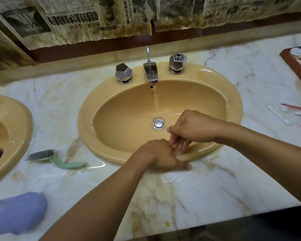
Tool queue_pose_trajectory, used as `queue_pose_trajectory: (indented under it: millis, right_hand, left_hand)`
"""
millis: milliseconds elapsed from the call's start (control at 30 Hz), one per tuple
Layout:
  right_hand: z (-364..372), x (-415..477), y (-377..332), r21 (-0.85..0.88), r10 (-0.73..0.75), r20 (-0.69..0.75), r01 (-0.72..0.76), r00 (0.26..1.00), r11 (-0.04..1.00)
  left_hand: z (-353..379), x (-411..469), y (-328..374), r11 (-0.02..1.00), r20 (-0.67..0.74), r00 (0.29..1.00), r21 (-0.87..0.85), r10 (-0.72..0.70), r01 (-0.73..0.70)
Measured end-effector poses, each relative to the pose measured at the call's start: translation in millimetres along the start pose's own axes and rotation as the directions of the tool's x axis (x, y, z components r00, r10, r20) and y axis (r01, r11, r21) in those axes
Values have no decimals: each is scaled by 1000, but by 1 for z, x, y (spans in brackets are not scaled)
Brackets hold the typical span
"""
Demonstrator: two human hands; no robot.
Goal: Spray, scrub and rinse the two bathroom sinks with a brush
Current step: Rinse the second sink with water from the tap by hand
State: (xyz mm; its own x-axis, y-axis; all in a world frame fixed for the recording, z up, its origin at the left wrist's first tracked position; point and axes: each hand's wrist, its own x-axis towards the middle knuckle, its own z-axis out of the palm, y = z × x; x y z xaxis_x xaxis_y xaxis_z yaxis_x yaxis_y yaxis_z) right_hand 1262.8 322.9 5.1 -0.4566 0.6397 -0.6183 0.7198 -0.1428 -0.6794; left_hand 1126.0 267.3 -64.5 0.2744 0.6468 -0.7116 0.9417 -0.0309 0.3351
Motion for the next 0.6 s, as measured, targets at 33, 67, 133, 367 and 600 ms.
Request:
queue_pose_trajectory:
  millis: [33,67,133,367,600]
  right_hand:
    - [-3,-6,8,-58,-34,-61,30,998,998]
    - [-5,-11,18,-83,-68,-133,57,989,995]
    - [-2,-17,43,-46,-110,-331,100,937,994]
    - [54,-40,105,472,417,-831,70,368,879]
    - [62,-50,103,697,589,-691,169,419,697]
  left_hand:
    - [-4,2,-3,993,41,999,-120,26,-21]
    - [-8,2,-10,967,68,996,-253,55,-36]
    - [-11,0,-30,811,-6,997,-582,74,-64]
    - [-28,31,-83,-148,-73,915,-979,-396,-142]
    - [-113,79,-65,-412,4,965,-905,-262,-108]
